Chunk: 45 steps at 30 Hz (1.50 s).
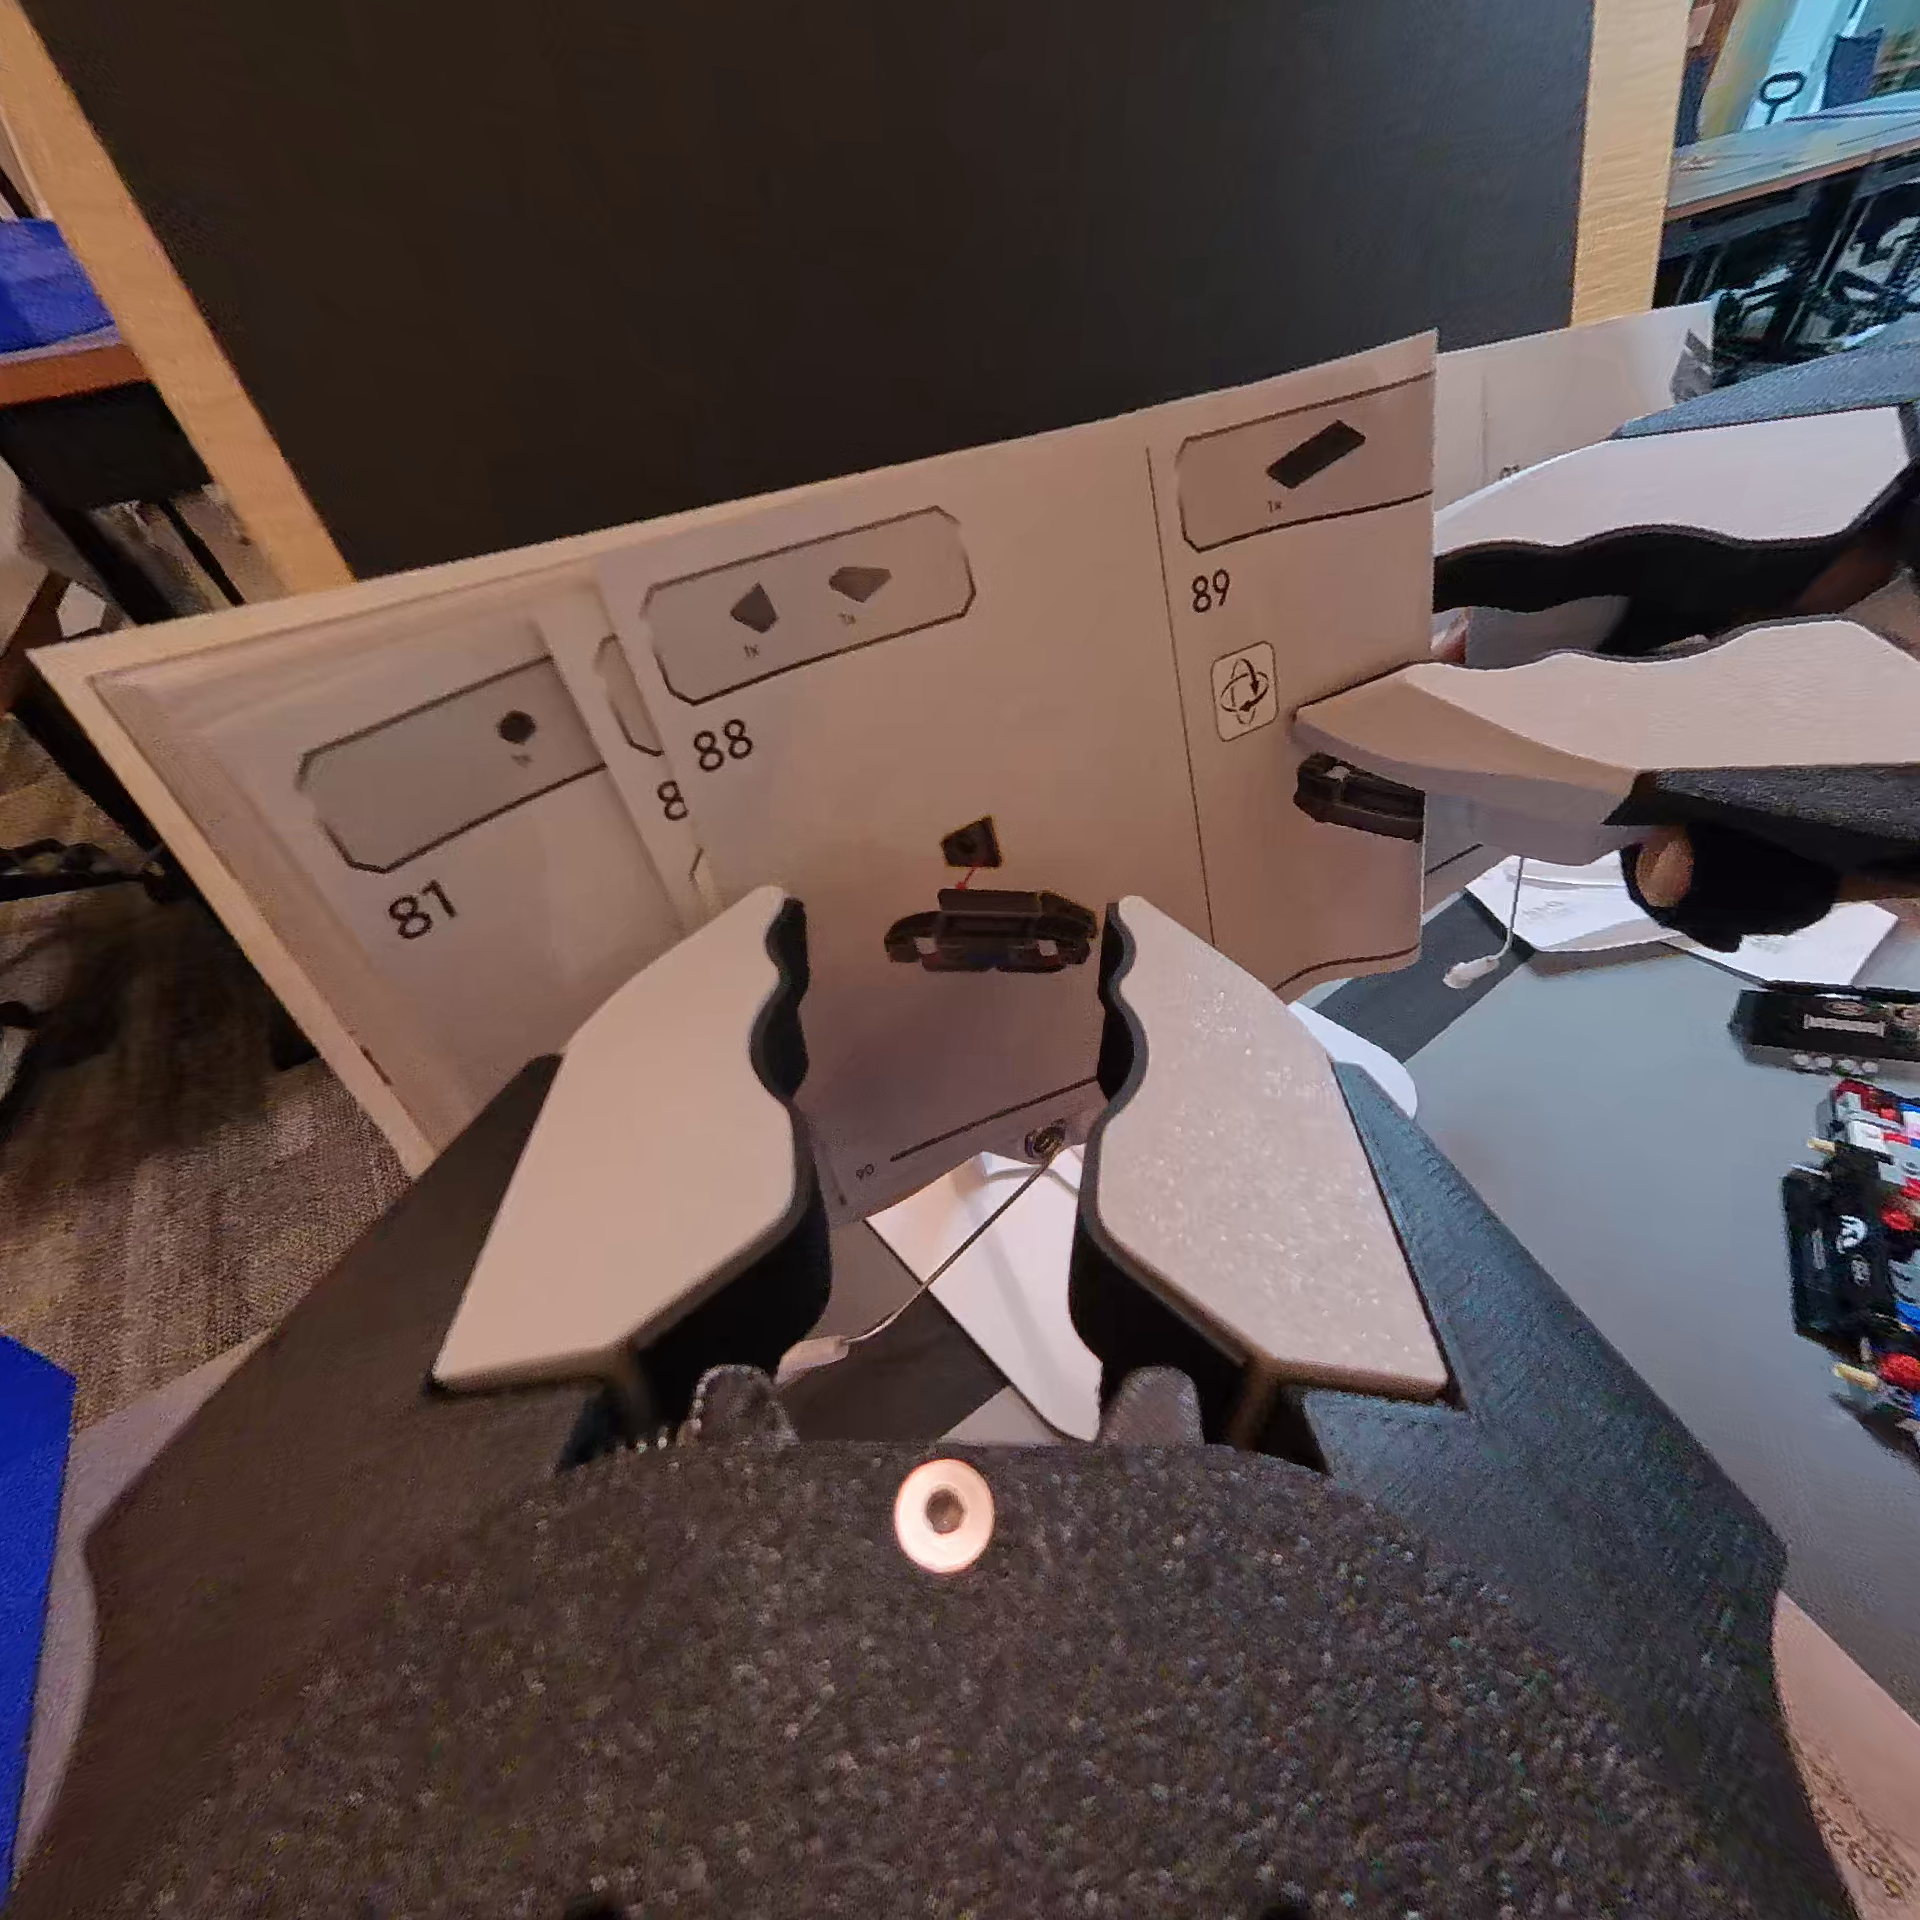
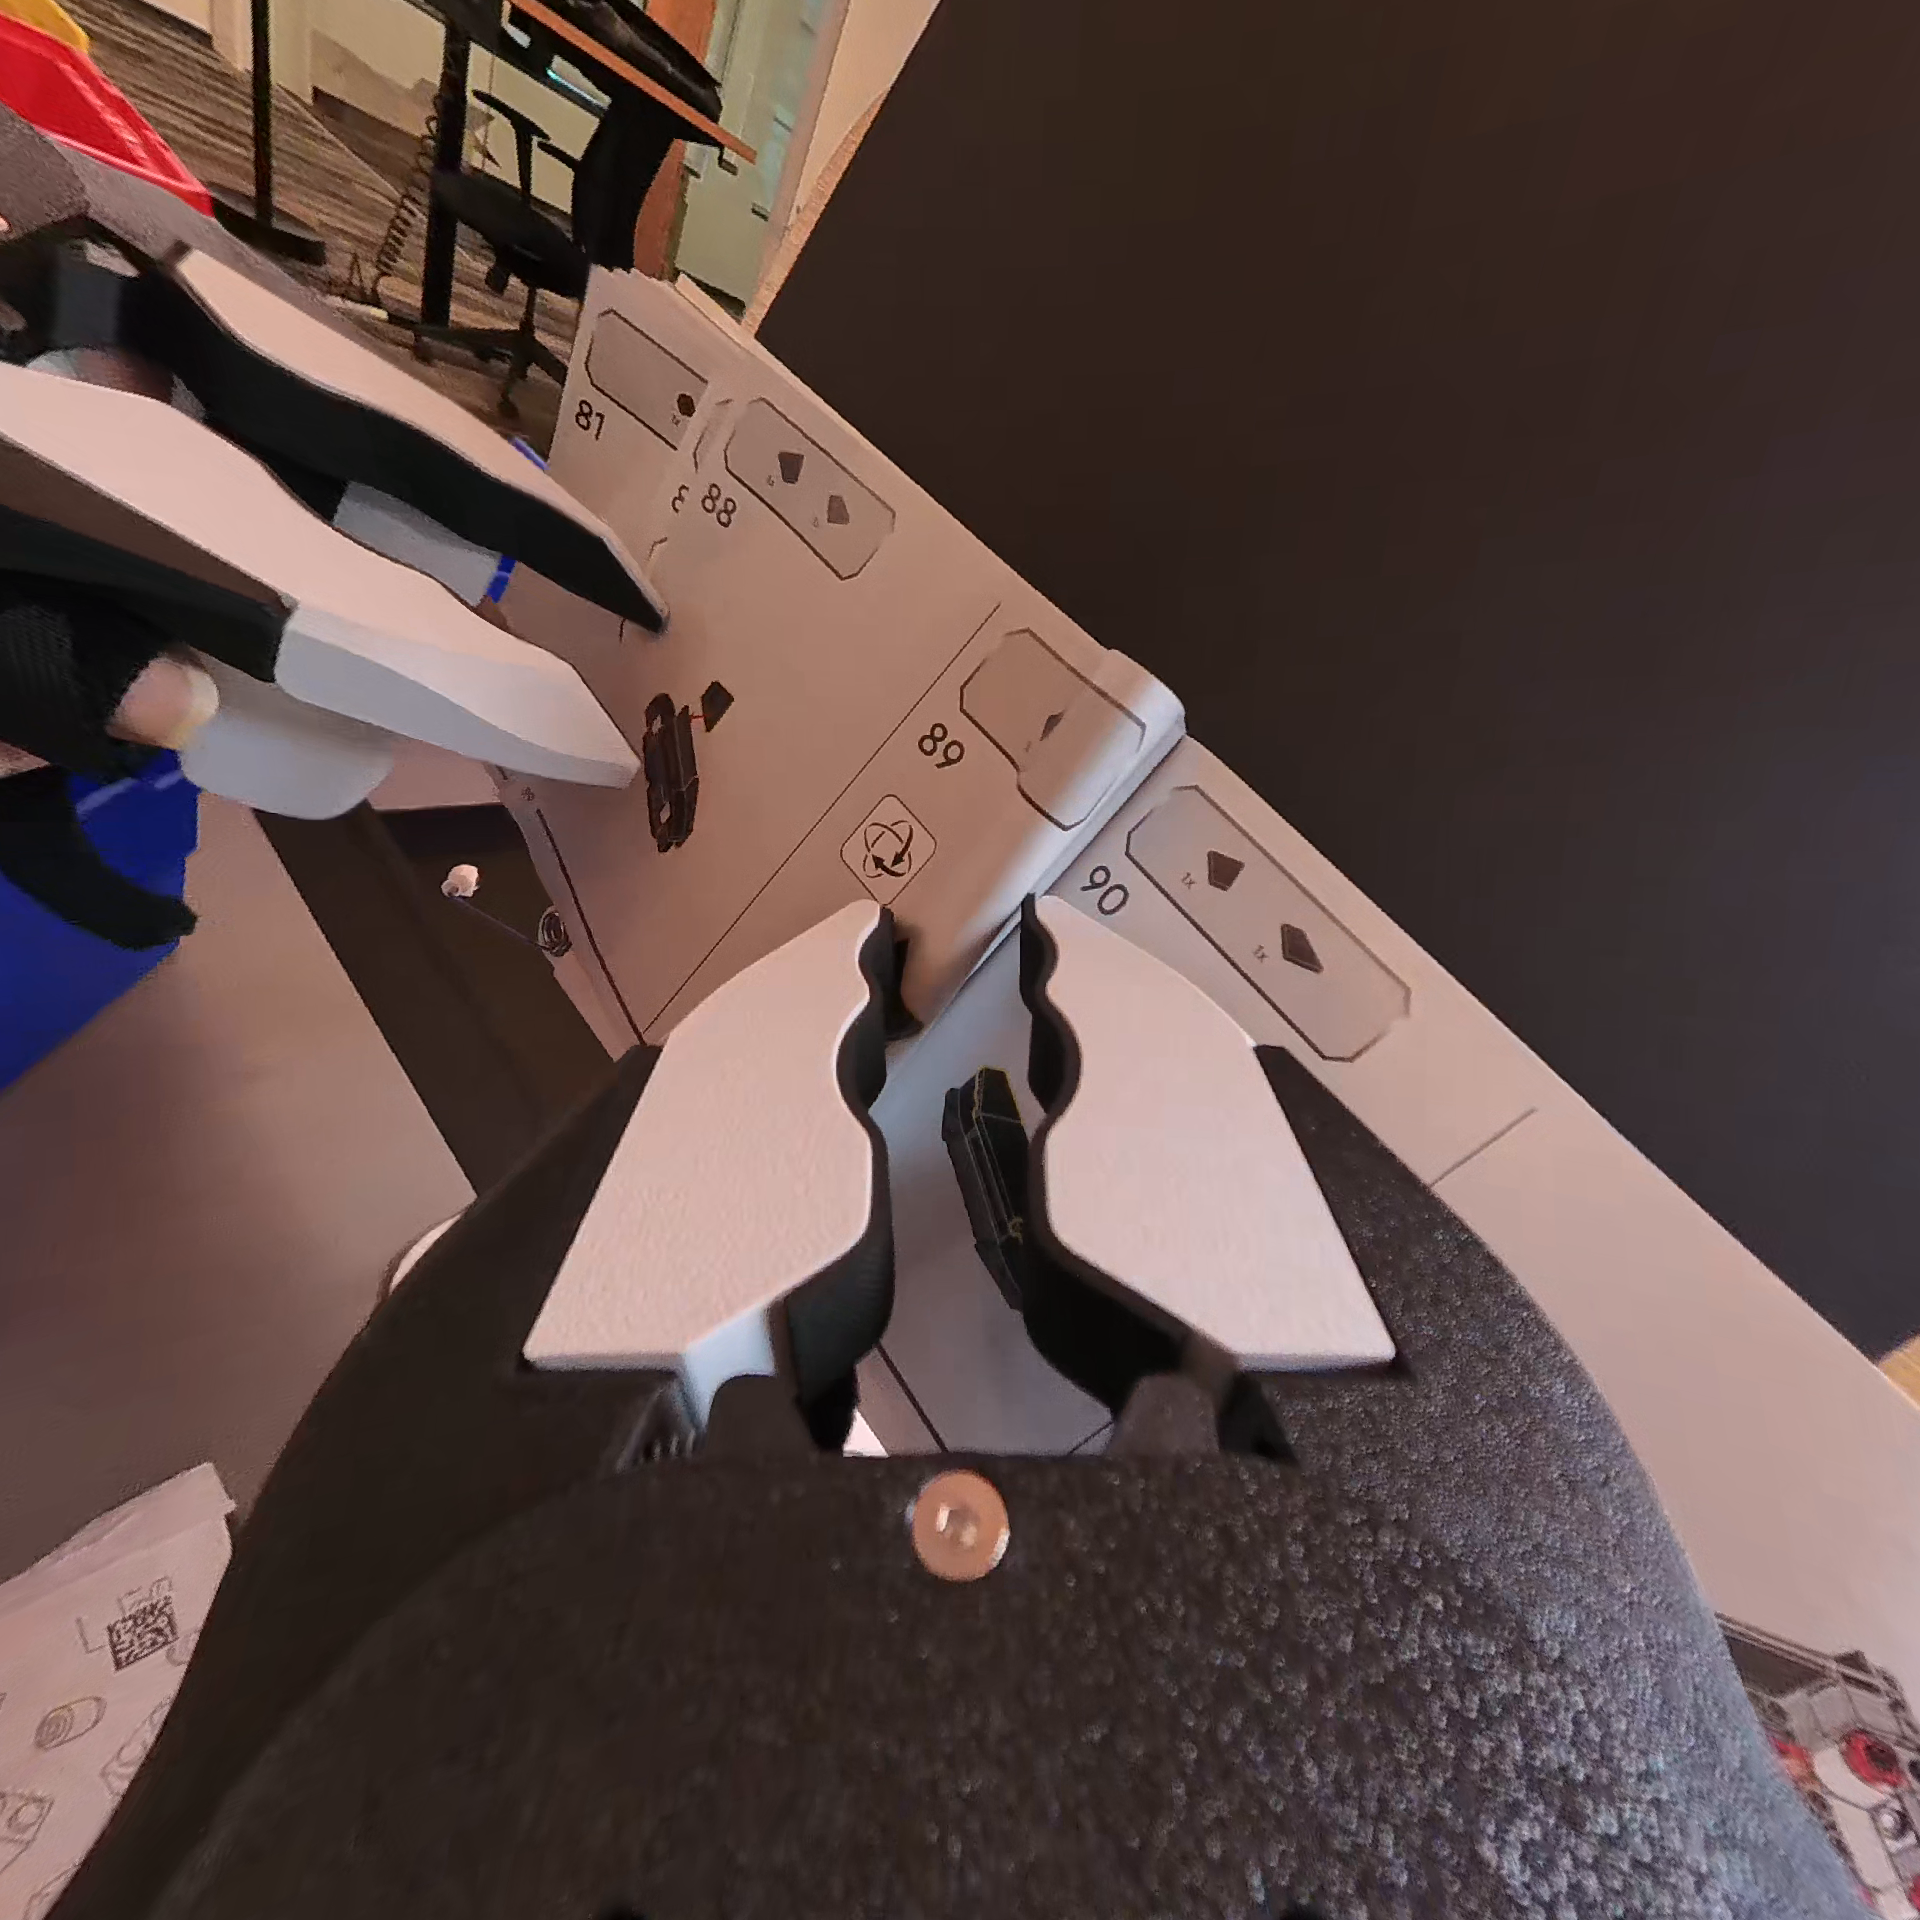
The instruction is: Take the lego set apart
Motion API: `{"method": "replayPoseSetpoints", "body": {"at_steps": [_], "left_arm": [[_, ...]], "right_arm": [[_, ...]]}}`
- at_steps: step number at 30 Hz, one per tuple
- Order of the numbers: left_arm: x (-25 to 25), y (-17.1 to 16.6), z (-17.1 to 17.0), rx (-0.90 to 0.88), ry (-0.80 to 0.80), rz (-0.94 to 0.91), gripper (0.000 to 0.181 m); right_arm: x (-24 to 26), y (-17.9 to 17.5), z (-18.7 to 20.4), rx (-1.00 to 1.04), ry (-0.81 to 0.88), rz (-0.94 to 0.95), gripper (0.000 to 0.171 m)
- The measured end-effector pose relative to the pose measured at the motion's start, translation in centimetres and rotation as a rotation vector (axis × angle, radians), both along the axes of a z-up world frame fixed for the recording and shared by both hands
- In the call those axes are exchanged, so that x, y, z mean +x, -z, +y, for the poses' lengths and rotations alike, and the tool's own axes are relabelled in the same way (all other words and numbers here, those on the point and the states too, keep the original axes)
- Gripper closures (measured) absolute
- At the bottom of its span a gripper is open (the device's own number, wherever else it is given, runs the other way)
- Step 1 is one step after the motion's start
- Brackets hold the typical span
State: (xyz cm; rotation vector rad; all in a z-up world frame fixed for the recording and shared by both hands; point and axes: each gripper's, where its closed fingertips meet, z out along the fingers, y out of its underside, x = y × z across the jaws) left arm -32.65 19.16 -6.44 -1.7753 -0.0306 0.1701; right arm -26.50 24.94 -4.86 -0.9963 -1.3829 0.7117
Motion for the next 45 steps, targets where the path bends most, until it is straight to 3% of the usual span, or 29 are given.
{"method": "replayPoseSetpoints", "body": {"at_steps": [4,11,15,21,29,34,39,41,43,45], "left_arm": [[-1.3,-0.8,-0.5,0.054,-0.06,-0.034,0.129],[-0.6,-0.8,0.0,0.048,0.001,-0.056,0.127],[-0.2,-1.1,-0.1,0.07,0.03,-0.084,0.136],[2.1,-1.3,-0.8,0.087,0.179,-0.131,0.179],[8.4,-2.6,-0.3,0.103,0.368,-0.167,0.181],[11.7,-2.8,2.1,0.096,0.406,-0.152,0.181],[15.3,-3.0,4.3,0.102,0.498,-0.15,0.181],[16.4,-3.3,4.6,0.1,0.54,-0.155,0.178],[16.0,-3.6,4.6,0.096,0.508,-0.129,0.168],[14.3,-3.3,4.4,0.065,0.424,-0.093,0.166]], "right_arm": [[0.2,0.0,0.0,-0.011,-0.005,-0.004,0.148],[0.2,0.2,0.1,-0.009,0.0,0.0,0.148],[0.3,0.1,0.1,-0.011,-0.004,-0.002,0.148],[1.2,-0.2,0.1,-0.023,0.001,0.007,0.144],[6.8,-2.0,0.6,-0.155,0.013,0.13,0.141],[11.0,-1.9,-0.9,-0.281,-0.021,0.161,0.126],[10.8,-0.3,0.1,-0.24,0.131,0.108,0.105],[9.9,0.9,2.0,-0.246,0.212,0.055,0.116],[10.0,1.3,5.1,-0.208,0.337,0.049,0.15],[10.9,1.3,7.7,-0.193,0.428,0.061,0.155]]}}
